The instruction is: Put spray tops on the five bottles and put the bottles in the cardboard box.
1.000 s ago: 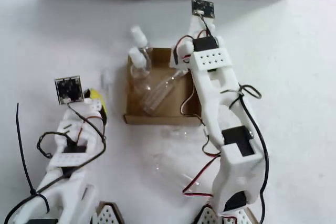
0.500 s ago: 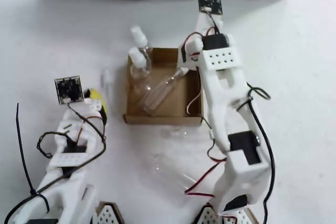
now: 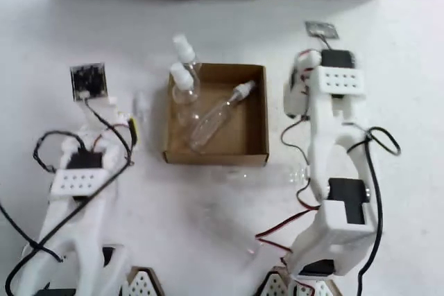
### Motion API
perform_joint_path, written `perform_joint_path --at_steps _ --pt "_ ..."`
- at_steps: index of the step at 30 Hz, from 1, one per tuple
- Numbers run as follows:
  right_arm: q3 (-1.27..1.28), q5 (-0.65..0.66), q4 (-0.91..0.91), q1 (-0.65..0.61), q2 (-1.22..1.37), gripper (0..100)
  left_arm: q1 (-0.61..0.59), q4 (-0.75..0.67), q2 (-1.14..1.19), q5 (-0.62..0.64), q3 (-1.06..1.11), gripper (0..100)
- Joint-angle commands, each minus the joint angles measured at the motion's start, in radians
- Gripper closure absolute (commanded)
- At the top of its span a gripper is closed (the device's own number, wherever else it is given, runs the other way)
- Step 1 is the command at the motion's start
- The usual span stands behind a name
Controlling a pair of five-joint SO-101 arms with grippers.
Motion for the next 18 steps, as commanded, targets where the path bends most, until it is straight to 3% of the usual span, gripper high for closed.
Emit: perform_joint_path --at_steps 1,10,18 --pt "0.091 0.02 -0.079 0.068 -0.042 98.1 0.007 0.124 -0.041 0.009 -0.18 97" --pt "0.351 -0.054 -0.423 0.143 -0.042 98.2 0.156 0.324 -0.042 0.008 -0.296 97" --pt "0.419 -0.052 -0.601 0.2 -0.015 98.1 0.285 0.339 -0.042 0.005 -0.305 97"
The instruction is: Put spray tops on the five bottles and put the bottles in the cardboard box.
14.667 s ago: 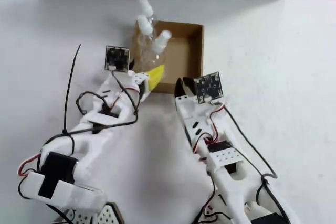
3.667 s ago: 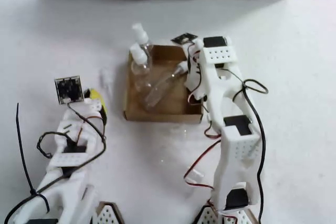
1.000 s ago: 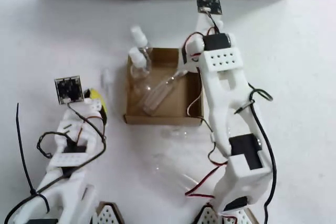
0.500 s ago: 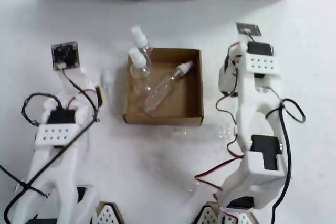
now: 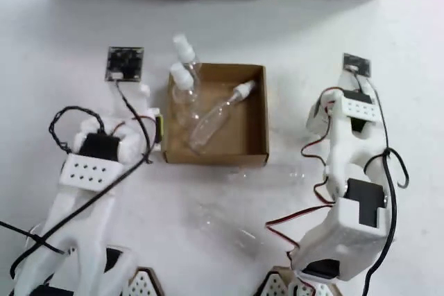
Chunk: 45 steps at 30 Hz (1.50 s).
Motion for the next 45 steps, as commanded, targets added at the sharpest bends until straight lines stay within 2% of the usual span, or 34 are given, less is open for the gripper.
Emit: perform_joint_path --at_steps 1,11,18,23,28,37,45 --pt "-0.006 -0.005 -0.051 0.008 -0.007 98.1 0.073 0.0 -0.044 0.005 -0.066 97" --pt "-0.058 -0.005 -0.044 0.007 0.05 98.2 0.085 0.003 -0.036 0.009 -0.057 97" --pt "-0.078 -0.006 -0.024 0.007 0.058 98.2 0.077 -0.038 -0.036 0.011 0.028 80" --pt "-0.078 -0.006 -0.024 0.007 0.059 98.2 0.058 -0.153 -0.035 0.011 0.115 84" --pt "-0.078 -0.006 -0.024 0.007 0.059 98.2 0.018 -0.157 -0.033 0.005 0.124 83" --pt "-0.077 -0.005 -0.024 0.007 0.059 98.2 0.019 -0.157 0.174 0.003 0.044 83" --pt "-0.077 -0.005 -0.024 0.007 0.059 98.2 0.022 -0.163 0.199 0.009 0.046 84"
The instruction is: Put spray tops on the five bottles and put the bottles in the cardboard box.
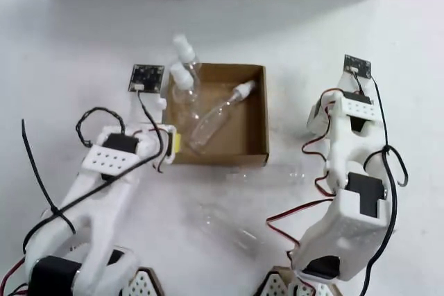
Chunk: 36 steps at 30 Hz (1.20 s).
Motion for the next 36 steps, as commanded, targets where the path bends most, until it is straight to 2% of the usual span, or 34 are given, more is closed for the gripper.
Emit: perform_joint_path --at_steps 1,7,13,18,24,36 --pt "-0.049 -0.003 0.007 0.007 -0.005 98.2 -0.002 -0.038 -0.001 0.009 -0.057 84" --pt "-0.049 -0.003 0.007 0.01 -0.005 98.2 0.062 -0.04 -0.001 0.009 -0.055 97" --pt "-0.049 -0.003 0.008 0.013 -0.005 98.2 0.065 -0.044 0.001 0.009 -0.041 98" --pt "-0.049 -0.003 0.008 0.015 -0.005 98.2 0.134 -0.164 -0.001 0.011 0.038 98" --pt "-0.049 -0.003 0.008 0.015 -0.005 98.2 0.18 -0.167 -0.001 0.014 0.041 98" --pt "-0.049 -0.002 0.008 0.015 -0.005 98.1 0.18 -0.167 -0.007 0.264 0.043 98"
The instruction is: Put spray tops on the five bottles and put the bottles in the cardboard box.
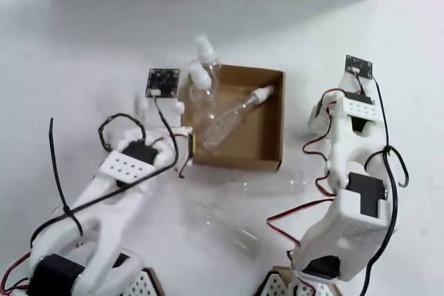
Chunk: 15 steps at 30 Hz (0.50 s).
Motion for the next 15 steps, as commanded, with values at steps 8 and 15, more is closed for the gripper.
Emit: perform_joint_path --at_steps 8,15 --pt "-0.049 -0.002 0.007 0.008 -0.005 98.1 0.03 -0.023 -0.007 0.15 -0.005 98" --pt "-0.049 -0.002 0.004 0.008 -0.005 98.1 0.058 -0.023 -0.008 0.074 -0.008 98"
